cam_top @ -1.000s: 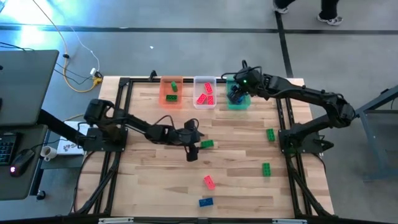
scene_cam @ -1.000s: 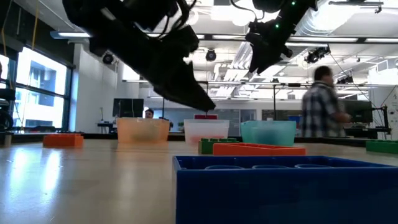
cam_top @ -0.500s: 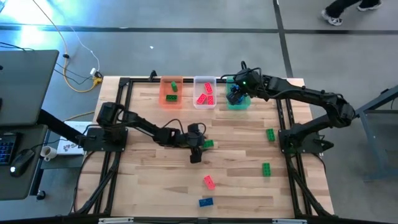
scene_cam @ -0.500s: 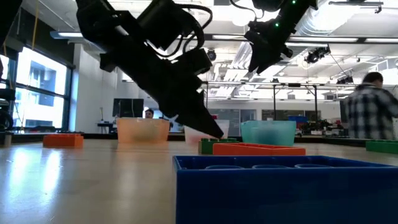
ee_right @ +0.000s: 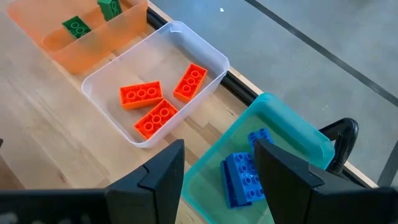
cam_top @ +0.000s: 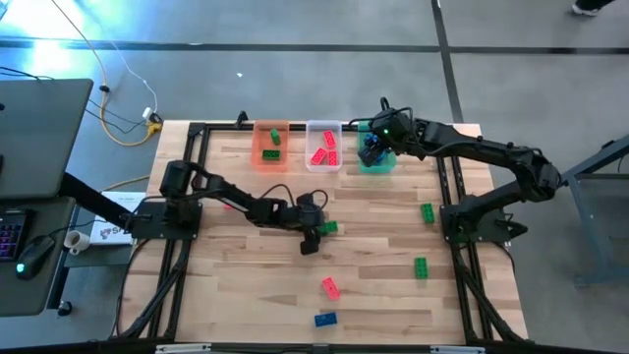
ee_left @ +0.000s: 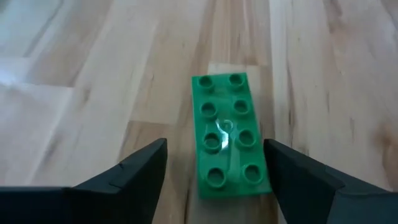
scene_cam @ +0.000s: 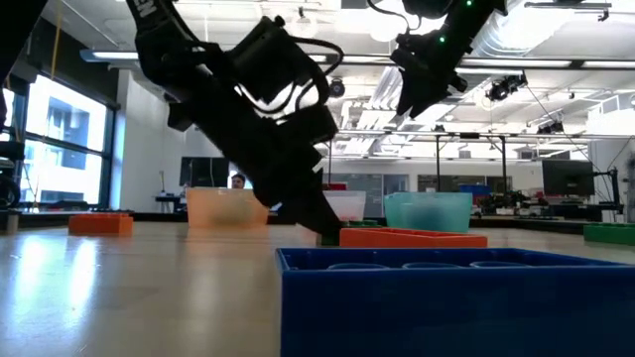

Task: Sort & place blocks by color
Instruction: Put the green game piece into the orange bin

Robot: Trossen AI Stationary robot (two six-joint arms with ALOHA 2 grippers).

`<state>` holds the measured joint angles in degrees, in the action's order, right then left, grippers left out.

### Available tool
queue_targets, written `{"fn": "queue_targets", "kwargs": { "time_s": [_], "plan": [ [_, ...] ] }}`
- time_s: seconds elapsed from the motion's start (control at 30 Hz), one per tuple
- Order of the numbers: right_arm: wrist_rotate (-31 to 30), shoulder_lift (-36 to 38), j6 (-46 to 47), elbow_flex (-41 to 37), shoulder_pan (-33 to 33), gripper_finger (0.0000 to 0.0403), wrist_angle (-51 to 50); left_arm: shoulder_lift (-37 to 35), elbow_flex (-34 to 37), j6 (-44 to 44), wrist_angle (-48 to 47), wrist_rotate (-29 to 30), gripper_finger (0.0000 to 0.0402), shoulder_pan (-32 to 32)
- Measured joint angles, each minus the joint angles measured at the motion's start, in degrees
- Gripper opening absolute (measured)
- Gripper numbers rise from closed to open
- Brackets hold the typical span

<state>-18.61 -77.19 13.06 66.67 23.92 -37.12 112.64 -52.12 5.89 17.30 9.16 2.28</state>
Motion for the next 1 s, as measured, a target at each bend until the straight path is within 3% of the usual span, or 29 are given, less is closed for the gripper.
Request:
{"fn": "queue_targets", "kwargs": {
  "time_s": [0.2, 0.33, 0.57, 0.8, 1.0],
  "plan": [
    [0.00, -0.02, 0.00, 0.00, -0.04, 0.0183, 0.02, 1.70, -0.11, -0.19, 1.66, -0.60, 0.0226, -0.06],
    [0.00, -0.02, 0.00, 0.00, -0.04, 0.0183, 0.02, 1.91, -0.11, -1.93, 2.53, 1.98, 0.0202, -0.36],
    [0.22, -0.02, -0.02, 0.00, -0.11, 0.0183, -0.54, 1.77, -0.11, -3.06, 2.59, 0.93, 0.0112, -0.27],
    [0.66, -0.02, -0.36, 0.00, -0.88, 0.0183, -0.84, 0.31, 0.04, -3.12, 0.66, 0.57, 0.0111, -0.19],
    [1.03, -0.02, 0.29, 0.00, -5.11, 0.0183, -0.83, -5.55, 0.09, -5.08, -4.32, 0.85, 0.0111, 0.42]
  ]
}}
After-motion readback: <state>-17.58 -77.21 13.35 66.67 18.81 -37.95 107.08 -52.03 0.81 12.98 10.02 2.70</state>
